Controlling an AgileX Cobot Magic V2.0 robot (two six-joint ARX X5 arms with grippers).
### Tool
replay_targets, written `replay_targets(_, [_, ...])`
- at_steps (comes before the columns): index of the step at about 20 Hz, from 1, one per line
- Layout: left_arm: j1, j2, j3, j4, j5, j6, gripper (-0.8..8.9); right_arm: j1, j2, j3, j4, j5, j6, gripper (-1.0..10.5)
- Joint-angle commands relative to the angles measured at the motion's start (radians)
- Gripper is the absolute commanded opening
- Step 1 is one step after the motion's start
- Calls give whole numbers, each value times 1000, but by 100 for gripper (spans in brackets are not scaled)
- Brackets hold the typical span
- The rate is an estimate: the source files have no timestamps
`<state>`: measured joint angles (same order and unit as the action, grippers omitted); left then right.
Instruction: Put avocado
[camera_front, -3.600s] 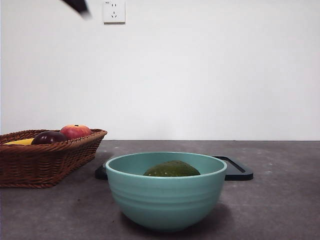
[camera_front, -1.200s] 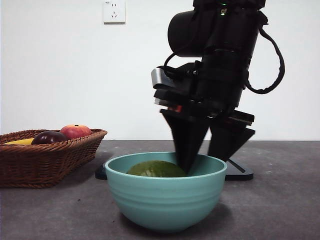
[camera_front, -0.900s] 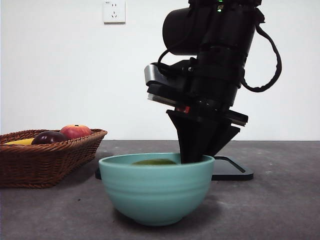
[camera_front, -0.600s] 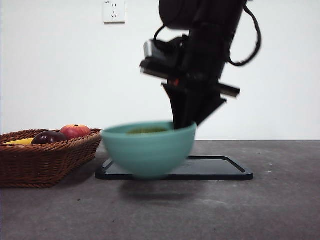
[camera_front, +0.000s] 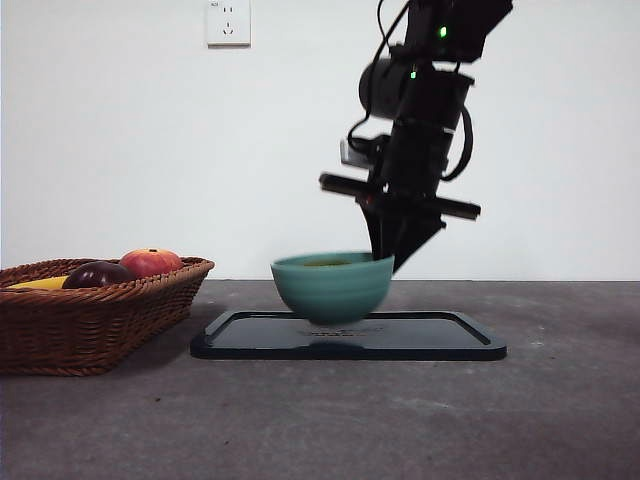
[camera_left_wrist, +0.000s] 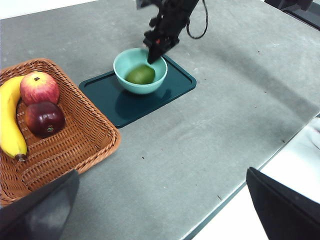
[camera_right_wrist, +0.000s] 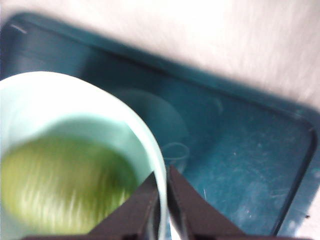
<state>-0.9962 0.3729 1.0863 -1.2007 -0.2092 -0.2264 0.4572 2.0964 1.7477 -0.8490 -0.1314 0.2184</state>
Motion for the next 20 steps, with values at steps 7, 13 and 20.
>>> replay_targets(7, [-11, 0, 11, -19, -5, 9, 547, -2, 48, 26, -18, -25, 36, 7])
replay_targets(13, [-11, 0, 11, -19, -5, 7, 548, -18, 22, 31, -24, 0, 36, 372])
replay_targets(20, [-11, 0, 11, -18, -5, 5, 548, 9, -262, 43, -248, 167, -19, 519])
